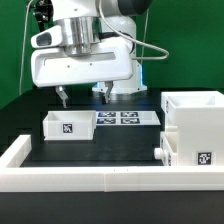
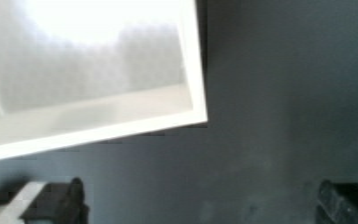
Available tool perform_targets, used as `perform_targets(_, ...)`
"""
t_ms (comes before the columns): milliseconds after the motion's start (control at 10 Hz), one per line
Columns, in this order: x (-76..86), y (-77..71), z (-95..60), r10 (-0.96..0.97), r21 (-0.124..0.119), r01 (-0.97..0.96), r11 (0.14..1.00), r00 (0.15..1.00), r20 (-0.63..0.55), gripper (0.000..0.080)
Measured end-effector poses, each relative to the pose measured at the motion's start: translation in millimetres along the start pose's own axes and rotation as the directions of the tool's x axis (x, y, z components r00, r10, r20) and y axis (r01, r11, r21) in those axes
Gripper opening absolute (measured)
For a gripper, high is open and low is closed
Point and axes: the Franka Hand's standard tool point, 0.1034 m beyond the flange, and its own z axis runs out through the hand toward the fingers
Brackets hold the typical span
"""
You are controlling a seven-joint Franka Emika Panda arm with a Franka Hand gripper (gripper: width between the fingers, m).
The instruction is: Assemble drawer
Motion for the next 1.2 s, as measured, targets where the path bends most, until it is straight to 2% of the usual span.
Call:
perform_targets(200,0.9,-2.2,7.1,0.005,0.017,-0.006,1.0,0.999,0.039,0.0649)
perform_targets(800,0.6,-3.2,7.7,-0.002,0.018,0.001,1.0,0.999,0.042,0.0649)
perform_targets(900,-4.3,-6.8,10.9,-0.024,0.012,0.023,1.0,0.999,0.046,0.0649)
perform_targets(1200,-43.1,-3.3,32.1,-0.051,0.0,0.051,0.999,0.996,0.068,0.0649)
